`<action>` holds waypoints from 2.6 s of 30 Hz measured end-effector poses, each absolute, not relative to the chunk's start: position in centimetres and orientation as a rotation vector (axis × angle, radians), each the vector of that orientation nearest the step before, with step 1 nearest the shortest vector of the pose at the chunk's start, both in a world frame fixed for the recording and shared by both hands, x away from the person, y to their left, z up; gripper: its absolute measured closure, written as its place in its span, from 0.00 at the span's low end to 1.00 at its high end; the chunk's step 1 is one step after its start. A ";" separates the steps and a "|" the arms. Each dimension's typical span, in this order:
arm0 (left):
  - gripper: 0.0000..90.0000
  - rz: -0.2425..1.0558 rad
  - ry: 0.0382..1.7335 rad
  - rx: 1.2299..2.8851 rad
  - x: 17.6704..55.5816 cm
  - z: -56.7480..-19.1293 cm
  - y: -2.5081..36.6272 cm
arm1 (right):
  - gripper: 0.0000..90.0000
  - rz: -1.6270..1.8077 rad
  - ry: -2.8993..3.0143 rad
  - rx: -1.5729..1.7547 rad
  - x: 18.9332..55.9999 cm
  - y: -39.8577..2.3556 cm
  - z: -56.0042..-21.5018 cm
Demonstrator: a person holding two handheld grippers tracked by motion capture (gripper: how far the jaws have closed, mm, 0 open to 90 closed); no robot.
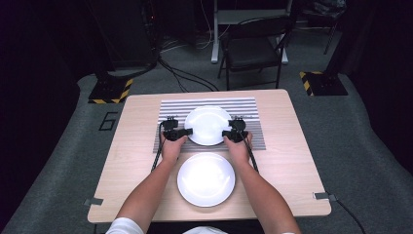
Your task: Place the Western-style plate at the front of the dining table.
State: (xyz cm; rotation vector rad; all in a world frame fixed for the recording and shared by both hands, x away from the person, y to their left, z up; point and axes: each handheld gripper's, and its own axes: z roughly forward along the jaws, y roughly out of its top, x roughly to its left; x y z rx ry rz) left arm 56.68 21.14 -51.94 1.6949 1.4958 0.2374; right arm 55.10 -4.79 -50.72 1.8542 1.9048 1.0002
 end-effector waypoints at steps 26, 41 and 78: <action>0.67 0.270 1.498 1.718 56.6 -51.6 21.4 | 0.63 1.019 1.935 1.874 55.1 -5.4 -50.8; 0.62 0.278 1.478 1.719 55.7 -50.6 22.5 | 0.60 1.028 1.894 1.839 53.7 -6.5 -50.0; 0.41 0.307 1.270 1.817 48.5 -47.8 24.9 | 0.38 1.123 2.136 1.465 46.0 -8.0 -47.2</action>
